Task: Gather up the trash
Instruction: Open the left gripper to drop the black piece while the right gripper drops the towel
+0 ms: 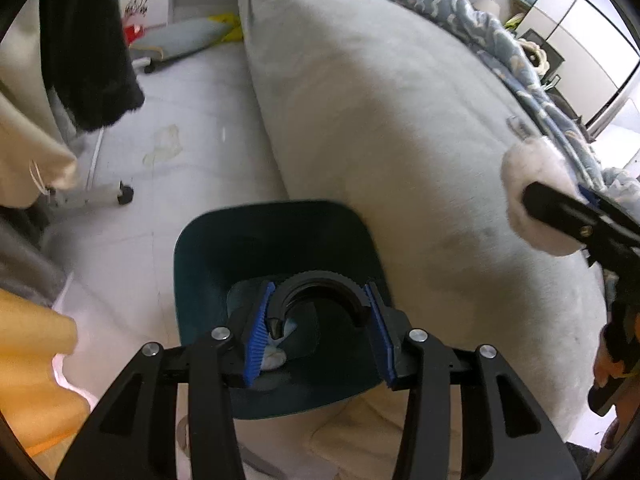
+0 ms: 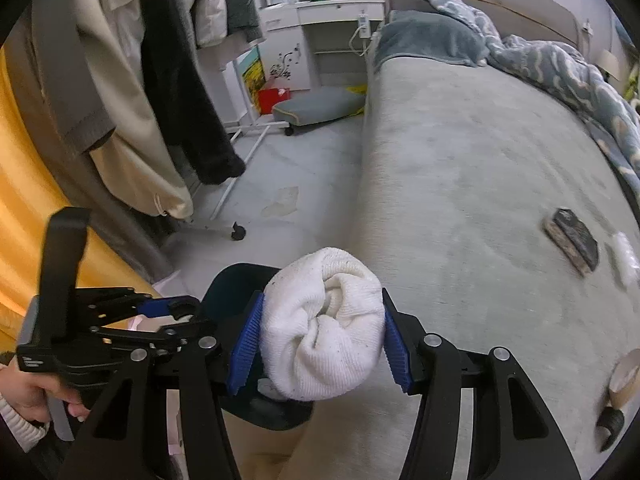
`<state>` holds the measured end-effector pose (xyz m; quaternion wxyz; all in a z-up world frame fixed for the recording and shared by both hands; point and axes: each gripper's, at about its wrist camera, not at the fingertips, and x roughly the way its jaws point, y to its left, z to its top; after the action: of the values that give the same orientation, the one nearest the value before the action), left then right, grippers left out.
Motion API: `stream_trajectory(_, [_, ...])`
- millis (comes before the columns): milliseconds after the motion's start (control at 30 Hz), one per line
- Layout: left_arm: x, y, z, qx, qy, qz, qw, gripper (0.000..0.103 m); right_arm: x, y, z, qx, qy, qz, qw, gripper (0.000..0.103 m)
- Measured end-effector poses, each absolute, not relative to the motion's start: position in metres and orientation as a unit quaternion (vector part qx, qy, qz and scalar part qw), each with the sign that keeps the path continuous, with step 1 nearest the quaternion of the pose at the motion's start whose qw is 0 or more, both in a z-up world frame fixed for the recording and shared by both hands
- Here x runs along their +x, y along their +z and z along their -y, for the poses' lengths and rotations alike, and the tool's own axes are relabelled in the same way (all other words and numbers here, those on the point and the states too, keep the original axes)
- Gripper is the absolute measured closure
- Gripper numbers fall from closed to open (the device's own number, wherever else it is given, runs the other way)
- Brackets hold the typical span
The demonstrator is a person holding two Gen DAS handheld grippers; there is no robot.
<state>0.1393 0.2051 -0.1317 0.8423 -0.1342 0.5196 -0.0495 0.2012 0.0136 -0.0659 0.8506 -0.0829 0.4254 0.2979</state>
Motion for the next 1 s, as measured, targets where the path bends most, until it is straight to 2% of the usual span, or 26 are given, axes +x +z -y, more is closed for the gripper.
stream_trajectory(300, [0.136, -0.167, -0.226, -0.167, -0.058, -0.575, 0.799, 0.053, 0.192, -0.083, -0.057, -0.112, 0.326, -0.44, 0.829, 0.047])
stream_trajectory(367, [0.135, -0.166, -0.232, -0.167, -0.055, -0.575, 0.799, 0.049, 0.192, -0.085, -0.064, -0.11, 0.33, -0.442, 0.827, 0.047])
stream_trajectory(433, [0.132, -0.162, -0.239, -0.172, -0.052, -0.569, 0.803, 0.036, 0.194, -0.088, -0.069, -0.106, 0.332, -0.446, 0.824, 0.047])
stream_trajectory(467, [0.132, -0.161, -0.24, -0.173, -0.051, -0.567, 0.804, 0.034, 0.195, -0.091, -0.072, -0.103, 0.332, -0.45, 0.822, 0.047])
stream_trajectory(1000, [0.119, -0.122, -0.283, -0.161, -0.026, -0.507, 0.847, 0.032, 0.211, -0.147, -0.111, -0.114, 0.306, -0.514, 0.793, 0.047])
